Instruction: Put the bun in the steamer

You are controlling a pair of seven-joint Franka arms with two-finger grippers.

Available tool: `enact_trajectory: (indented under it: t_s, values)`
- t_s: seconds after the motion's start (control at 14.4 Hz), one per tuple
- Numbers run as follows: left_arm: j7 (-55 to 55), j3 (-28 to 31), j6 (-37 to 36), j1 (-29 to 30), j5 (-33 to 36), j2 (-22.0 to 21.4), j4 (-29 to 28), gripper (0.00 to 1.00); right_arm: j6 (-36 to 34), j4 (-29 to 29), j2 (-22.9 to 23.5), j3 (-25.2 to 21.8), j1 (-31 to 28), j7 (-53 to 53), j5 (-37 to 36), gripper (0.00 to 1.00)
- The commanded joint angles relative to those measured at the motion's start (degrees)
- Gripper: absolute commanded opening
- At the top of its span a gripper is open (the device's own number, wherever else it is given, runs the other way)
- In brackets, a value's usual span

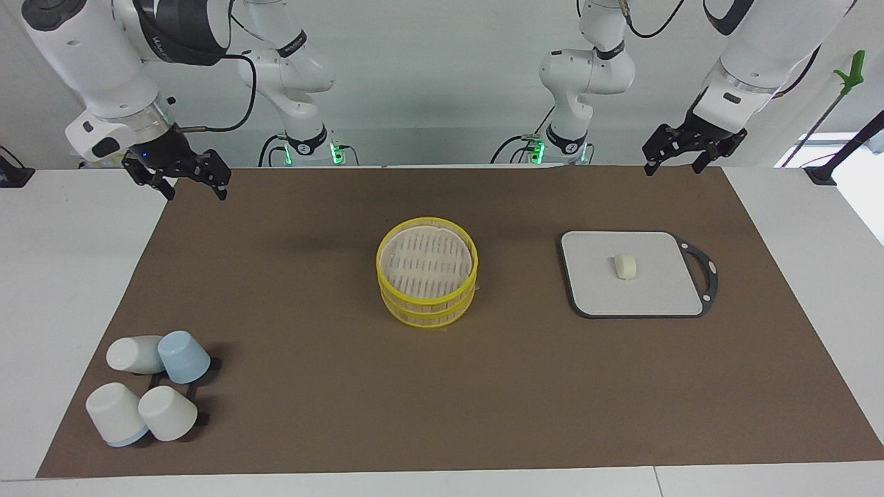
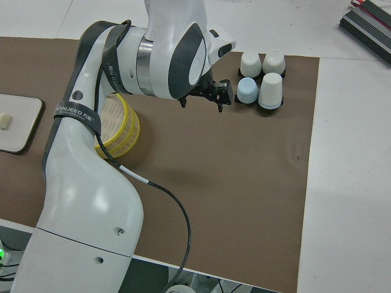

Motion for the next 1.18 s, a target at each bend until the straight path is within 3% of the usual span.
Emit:
enact_trajectory:
  t_s: [0.0, 0.63, 0.91, 1.11]
  values:
    - [0.45, 0.60, -0.81, -0.69, -0.02, -0.69, 0.04, 1.00, -0.66, 0.42, -0.04, 0.60, -1.06, -1.81, 0.51, 1.00]
    - [0.19, 0.60, -0.37, -0.51, -0.11, -0.69, -0.13, 1.00, 0.56, -0.20, -0.31, 1.39, 0.51, -1.47, 1.30, 1.00]
    - [1.07, 0.60, 0.85, -0.34, -0.11, -2.00, -2.93, 1.00, 6.00, 1.02, 3.28, 2.27, 13.50, 13.20, 0.43, 1.00]
    - [3.35, 0.78, 9.17, -0.16, -0.11, -7.17, -14.24, 1.00, 8.47, 1.99, 5.83, 2.27, 21.23, 24.75, 1.47, 0.98]
